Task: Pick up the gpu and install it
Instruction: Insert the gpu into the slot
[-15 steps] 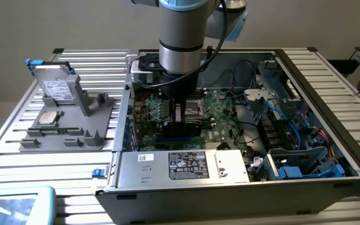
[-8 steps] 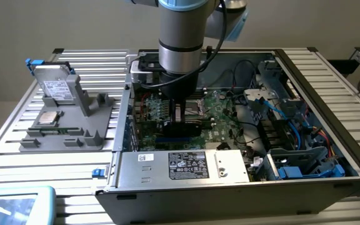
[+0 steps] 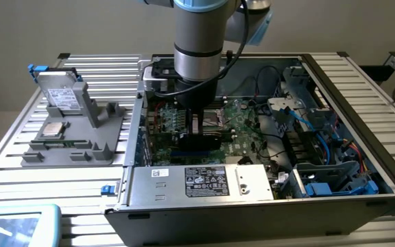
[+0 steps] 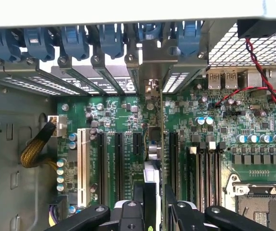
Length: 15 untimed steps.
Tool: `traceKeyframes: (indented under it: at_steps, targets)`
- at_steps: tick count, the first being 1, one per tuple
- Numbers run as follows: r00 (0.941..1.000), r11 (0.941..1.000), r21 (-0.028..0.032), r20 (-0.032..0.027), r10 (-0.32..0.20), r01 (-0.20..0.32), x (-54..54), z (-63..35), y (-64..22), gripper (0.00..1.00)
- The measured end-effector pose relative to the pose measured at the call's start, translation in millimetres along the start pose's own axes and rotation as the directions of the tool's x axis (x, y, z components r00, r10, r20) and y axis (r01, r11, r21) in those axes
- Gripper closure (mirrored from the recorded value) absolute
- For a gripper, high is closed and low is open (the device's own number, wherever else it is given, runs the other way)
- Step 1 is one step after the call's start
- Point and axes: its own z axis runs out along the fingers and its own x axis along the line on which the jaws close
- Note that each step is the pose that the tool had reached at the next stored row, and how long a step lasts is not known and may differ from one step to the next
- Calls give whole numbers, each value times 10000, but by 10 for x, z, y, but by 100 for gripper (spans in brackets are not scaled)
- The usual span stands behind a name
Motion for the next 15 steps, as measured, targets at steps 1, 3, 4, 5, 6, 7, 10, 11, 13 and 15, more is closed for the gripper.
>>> traceKeyframes:
  at_steps: [1,3,4,5,6,7,10,11,13,15]
  targets:
    - [10000,10000,0,0,0,0,0,0,0,73]
    - [10000,10000,1,2,3,-3,2,1,1,73]
    - [10000,10000,1,2,4,-4,2,1,0,73]
    - [10000,10000,1,2,4,-4,2,2,1,73]
    - [10000,10000,1,1,2,-2,3,2,3,73]
    - [10000,10000,1,0,2,-2,3,5,6,73]
    - [10000,10000,2,-9,1,-1,1,13,17,73]
    - [10000,10000,1,-10,1,-1,0,14,20,73]
    - [10000,10000,0,-12,2,-2,-1,17,24,73]
    - [10000,10000,1,-14,3,-3,-2,27,24,73]
